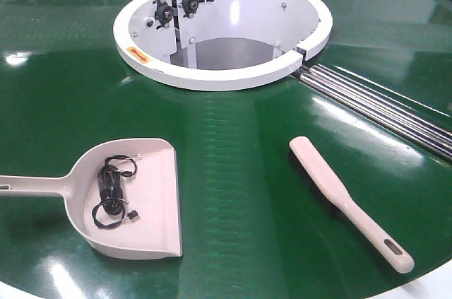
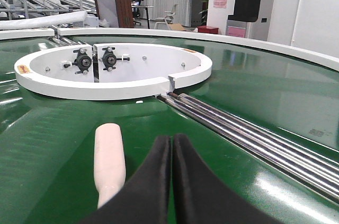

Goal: Clean and inspect green conveyor with broom and dustpan

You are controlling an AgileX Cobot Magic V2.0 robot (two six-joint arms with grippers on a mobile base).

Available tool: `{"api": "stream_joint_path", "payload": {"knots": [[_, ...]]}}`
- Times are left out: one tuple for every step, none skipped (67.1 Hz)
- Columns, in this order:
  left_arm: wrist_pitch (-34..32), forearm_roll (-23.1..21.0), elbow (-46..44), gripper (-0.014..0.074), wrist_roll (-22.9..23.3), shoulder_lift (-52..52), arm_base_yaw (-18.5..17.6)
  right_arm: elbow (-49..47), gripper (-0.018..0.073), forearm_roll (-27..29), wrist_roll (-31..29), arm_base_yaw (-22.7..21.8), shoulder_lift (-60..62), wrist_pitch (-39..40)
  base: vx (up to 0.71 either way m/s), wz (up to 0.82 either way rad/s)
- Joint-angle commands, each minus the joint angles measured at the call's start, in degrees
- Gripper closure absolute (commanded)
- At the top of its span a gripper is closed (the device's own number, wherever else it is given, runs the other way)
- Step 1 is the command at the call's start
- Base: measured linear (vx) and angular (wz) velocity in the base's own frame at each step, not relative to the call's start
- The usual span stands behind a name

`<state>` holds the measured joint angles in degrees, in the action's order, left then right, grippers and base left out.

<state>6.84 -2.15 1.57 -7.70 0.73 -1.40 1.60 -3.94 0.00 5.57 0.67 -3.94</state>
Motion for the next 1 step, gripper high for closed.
{"api": "stream_joint_path", "payload": {"knots": [[-4.4,-0.2,0.5,0.0603,0.6,0.8,0.2,0.2,0.0568,-0.4,0.0,-0.1,0.6,4.3,0.00,0.00]]}}
